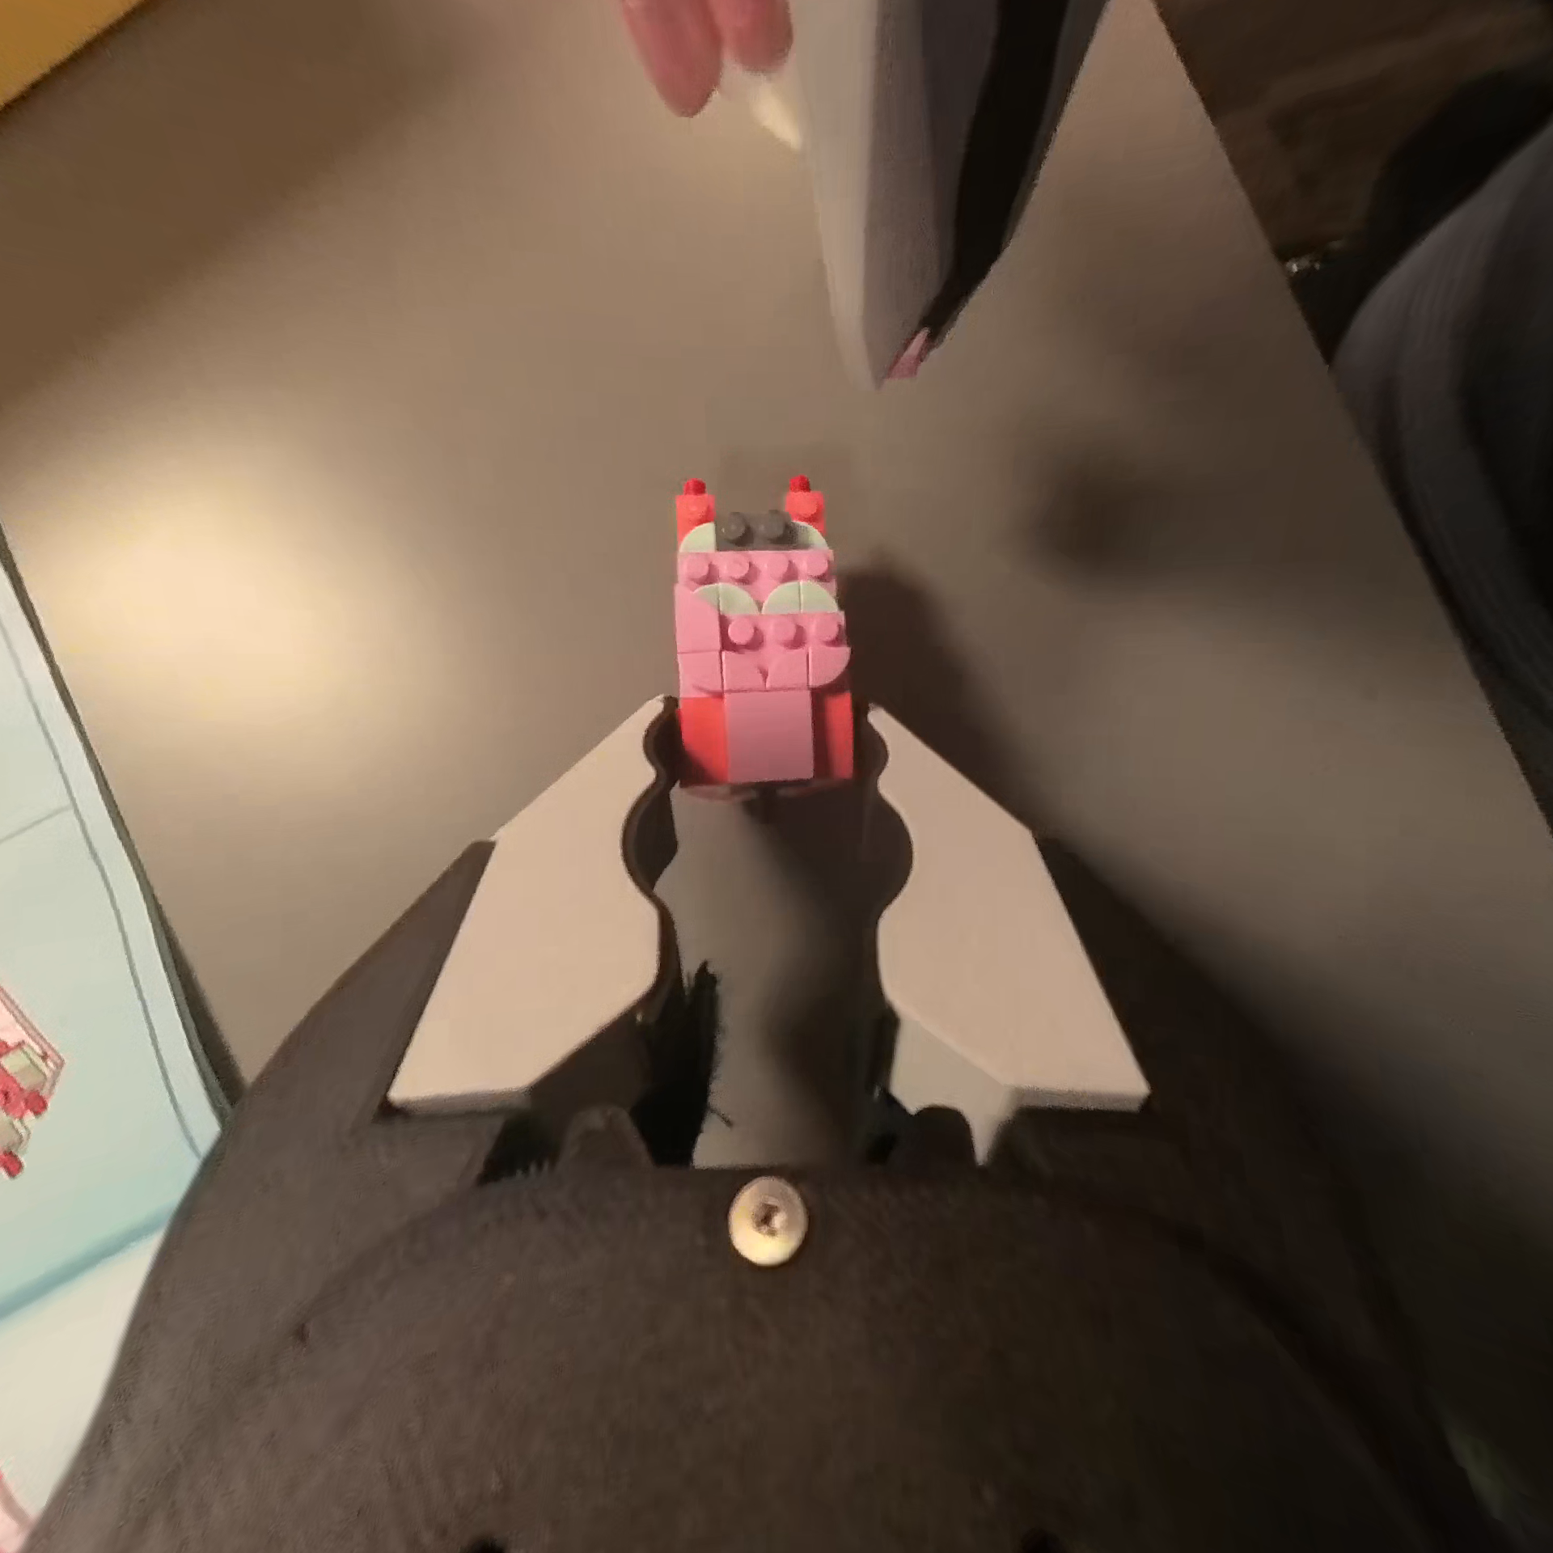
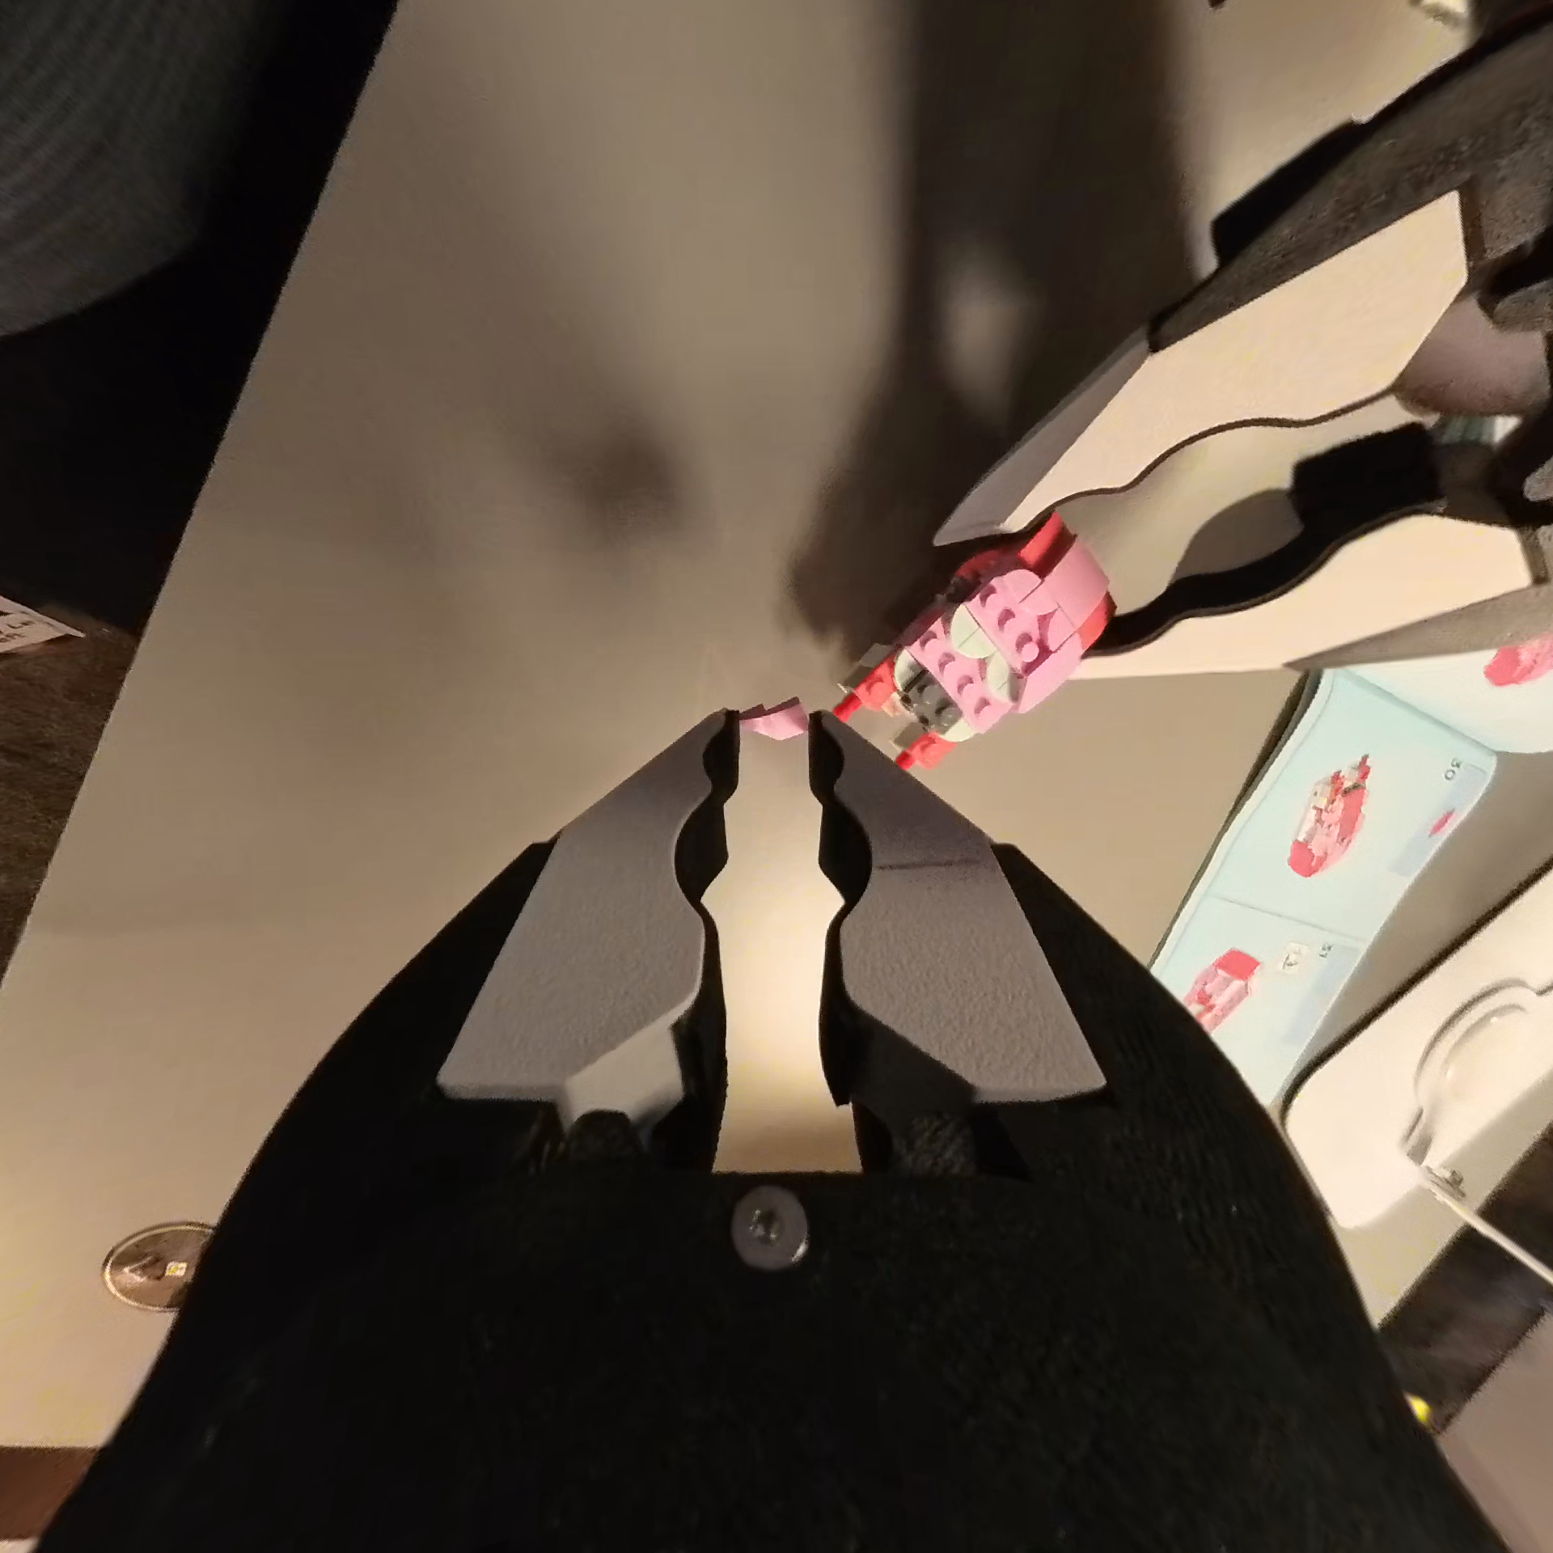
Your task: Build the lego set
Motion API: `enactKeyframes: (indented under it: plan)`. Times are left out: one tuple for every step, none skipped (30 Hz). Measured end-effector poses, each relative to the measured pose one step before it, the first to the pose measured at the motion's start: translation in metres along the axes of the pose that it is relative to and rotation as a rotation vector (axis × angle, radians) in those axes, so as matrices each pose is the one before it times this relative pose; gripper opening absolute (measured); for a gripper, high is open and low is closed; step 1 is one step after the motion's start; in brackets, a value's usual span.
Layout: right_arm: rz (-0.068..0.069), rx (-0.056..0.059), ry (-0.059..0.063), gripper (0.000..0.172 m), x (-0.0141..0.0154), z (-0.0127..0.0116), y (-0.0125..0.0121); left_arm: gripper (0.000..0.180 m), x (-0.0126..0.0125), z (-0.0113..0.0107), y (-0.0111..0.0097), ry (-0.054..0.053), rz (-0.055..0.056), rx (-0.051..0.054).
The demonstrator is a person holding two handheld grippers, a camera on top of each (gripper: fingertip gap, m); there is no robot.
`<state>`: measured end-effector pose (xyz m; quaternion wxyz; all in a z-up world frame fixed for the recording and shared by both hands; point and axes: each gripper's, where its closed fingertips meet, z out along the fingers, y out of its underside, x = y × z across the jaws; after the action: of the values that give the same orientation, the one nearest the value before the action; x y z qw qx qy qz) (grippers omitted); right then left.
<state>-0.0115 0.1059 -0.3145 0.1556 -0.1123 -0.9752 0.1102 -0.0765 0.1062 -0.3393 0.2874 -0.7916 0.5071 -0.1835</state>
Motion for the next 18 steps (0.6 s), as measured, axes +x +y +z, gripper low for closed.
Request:
enactKeyframes:
  plan:
    - [-0.0027,-0.0033,-0.0102,0.015,-0.00062,0.0003,-0.00086,0.041,0.00211,0.0,0.00028,0.0198,0.0253,-0.008]
    - [-0.0015,-0.0052,-0.0122,0.015,-0.0011,0.00077,-0.00024,0.041,0.00145,0.00011,0.00022,0.0176,0.018,-0.0097]
    - [-0.0009,-0.007,-0.0144,0.015,-0.00177,0.00088,0.00035,0.041,0.00142,0.00013,0.00027,0.0181,0.0083,-0.0119]
    - [-0.0015,-0.0102,-0.016,0.015,-0.00232,0.00133,0.00101,0.041,0.00125,0.00036,0.00001,0.0182,0.0008,-0.0105]
    - [-0.0029,-0.015,-0.0151,0.015,-0.00264,0.00166,0.00181,0.041,0.00079,0.00042,-0.0001,0.0122,-0.0011,-0.007]
    - [-0.0061,-0.0193,-0.0146,0.015,-0.00285,0.00201,0.00262,0.041,0.0006,0.00049,-0.00042,0.0078,-0.0006,-0.0019]
    - [-0.0095,-0.021,-0.0141,0.015,-0.0031,0.00237,0.00289,0.041,0.00054,0.00041,-0.00047,0.0039,-0.0012,0.0018]
    - [-0.0117,-0.0199,-0.0111,0.015,-0.00286,0.0024,0.0027,0.041,0.00021,0.00019,-0.00039,-0.0009,-0.0048,0.0028]
    - [-0.0127,-0.0182,-0.0114,0.015,-0.0028,0.0023,0.00256,0.041,0.0002,0.00027,-0.00037,-0.0035,-0.0051,0.0044]
    - [-0.0135,-0.0202,-0.0101,0.015,-0.00235,0.00241,0.00282,0.041,0.00013,0.00033,-0.00052,-0.0053,-0.0063,0.0057]
    - [-0.0165,-0.0258,-0.0068,0.015,-0.0013,0.00266,0.00369,0.041,0.00015,0.00022,-0.00029,-0.006,-0.0081,0.0041]
    - [-0.0193,-0.0344,-0.0044,0.015,0.0,0.00298,0.00446,0.041,0.00008,0.00023,-0.00028,-0.0053,-0.0065,0.0033]
    - [-0.0237,-0.0433,-0.008,0.015,0.00007,0.00307,0.00495,0.041,0.00002,0.00012,-0.00027,-0.0046,-0.0043,0.0028]
    - [-0.0305,-0.0447,-0.0075,0.015,0.00018,0.00273,0.00431,0.041,-0.00015,0.00018,-0.00019,-0.0037,-0.0045,0.0025]
    - [-0.0341,-0.0327,-0.0071,0.015,0.00003,0.00215,0.0021,0.041,-0.00019,0.00026,-0.0001,-0.0026,-0.0058,0.0017]
    - [-0.0319,-0.0174,-0.0082,0.015,-0.00038,0.00135,-0.0003,0.041,0.00005,0.00013,-0.00008,-0.0013,-0.0053,0.0013]
    - [-0.0254,-0.0056,-0.0026,0.015,0.0005,0.00003,-0.00158,0.041,-0.00001,0.00009,-0.00006,-0.0014,-0.005,0.0016]
    - [-0.0199,-0.006,-0.0035,0.015,0.00023,0.00007,-0.00115,0.041,-0.00005,0.00008,-0.00007,-0.0009,-0.0055,0.002]
